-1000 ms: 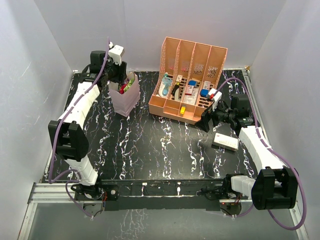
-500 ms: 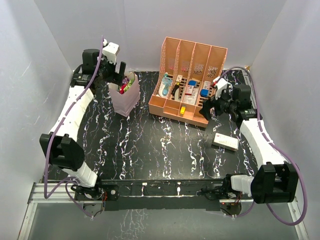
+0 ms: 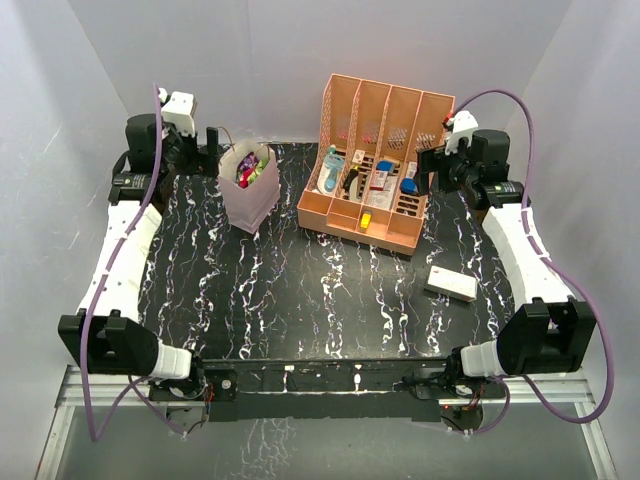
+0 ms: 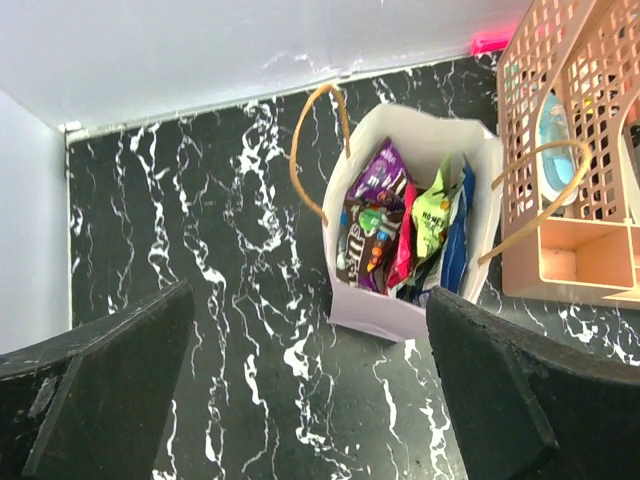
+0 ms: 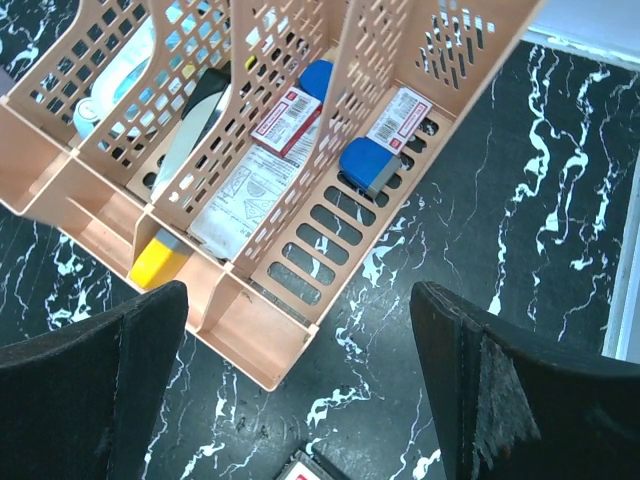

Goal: Place the snacks into the paper bag
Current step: Reset both arms

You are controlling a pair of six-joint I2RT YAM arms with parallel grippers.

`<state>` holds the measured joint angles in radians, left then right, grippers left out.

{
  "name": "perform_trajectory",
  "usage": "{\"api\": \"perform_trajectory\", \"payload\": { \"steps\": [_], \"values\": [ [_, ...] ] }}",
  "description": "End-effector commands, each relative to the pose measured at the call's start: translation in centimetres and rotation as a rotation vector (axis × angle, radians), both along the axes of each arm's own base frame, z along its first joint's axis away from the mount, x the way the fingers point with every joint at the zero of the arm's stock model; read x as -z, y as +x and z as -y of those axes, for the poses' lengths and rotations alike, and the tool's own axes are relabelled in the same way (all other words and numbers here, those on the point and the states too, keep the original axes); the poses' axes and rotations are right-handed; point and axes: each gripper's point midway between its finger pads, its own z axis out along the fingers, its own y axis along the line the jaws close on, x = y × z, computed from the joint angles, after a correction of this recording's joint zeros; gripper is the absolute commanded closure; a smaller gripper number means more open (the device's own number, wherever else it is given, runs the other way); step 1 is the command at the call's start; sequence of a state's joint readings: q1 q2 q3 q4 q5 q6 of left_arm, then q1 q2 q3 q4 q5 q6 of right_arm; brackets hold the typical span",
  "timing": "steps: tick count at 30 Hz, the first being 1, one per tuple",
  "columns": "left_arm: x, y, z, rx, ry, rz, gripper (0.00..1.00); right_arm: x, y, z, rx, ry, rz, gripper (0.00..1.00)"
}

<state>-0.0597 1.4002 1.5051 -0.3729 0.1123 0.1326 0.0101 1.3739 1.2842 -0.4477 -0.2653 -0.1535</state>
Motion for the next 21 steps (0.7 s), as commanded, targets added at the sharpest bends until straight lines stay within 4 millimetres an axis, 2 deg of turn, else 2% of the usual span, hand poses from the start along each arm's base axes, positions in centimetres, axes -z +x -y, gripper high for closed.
{"api": "perform_trajectory", "payload": {
  "steps": [1, 6, 7, 9, 12, 14, 17, 21],
  "values": [
    [-0.6, -1.3, -1.7, -0.065, -0.063, 0.033, 0.02, -3.5, 0.9, 1.3, 0.115, 0.046, 0.083, 0.02],
    [-0.8, -2.2, -2.9, -0.093, -0.089, 0.053, 0.02, -5.1, 0.8, 1.3, 0.124, 0.060, 0.114, 0.01],
    [-1.0, -2.5, -2.6, -0.070, -0.098, 0.060, 0.02, -5.4, 0.7, 1.3, 0.120, 0.056, 0.114, 0.02],
    [-0.7, -3.2, -2.0, -0.033, -0.122, 0.062, 0.02, -5.1, -0.3, 1.0, 0.065, 0.011, 0.092, 0.01],
    [0.0, -4.3, -1.5, -0.009, -0.155, 0.081, 0.02, -4.8, -1.9, 1.4, 0.073, -0.018, 0.090, 0.02],
    [0.7, -4.9, -1.3, 0.007, -0.150, 0.099, 0.02, -5.2, -3.0, 1.7, 0.089, -0.022, 0.123, 0.01],
    [0.6, -5.9, -0.8, 0.047, -0.128, 0.137, 0.02, -6.6, -4.6, 1.9, 0.112, -0.011, 0.186, 0.01],
    [0.6, -6.9, -0.7, 0.048, -0.134, 0.132, 0.02, -7.9, -5.8, 2.4, 0.135, -0.027, 0.210, 0.02]
  ]
}}
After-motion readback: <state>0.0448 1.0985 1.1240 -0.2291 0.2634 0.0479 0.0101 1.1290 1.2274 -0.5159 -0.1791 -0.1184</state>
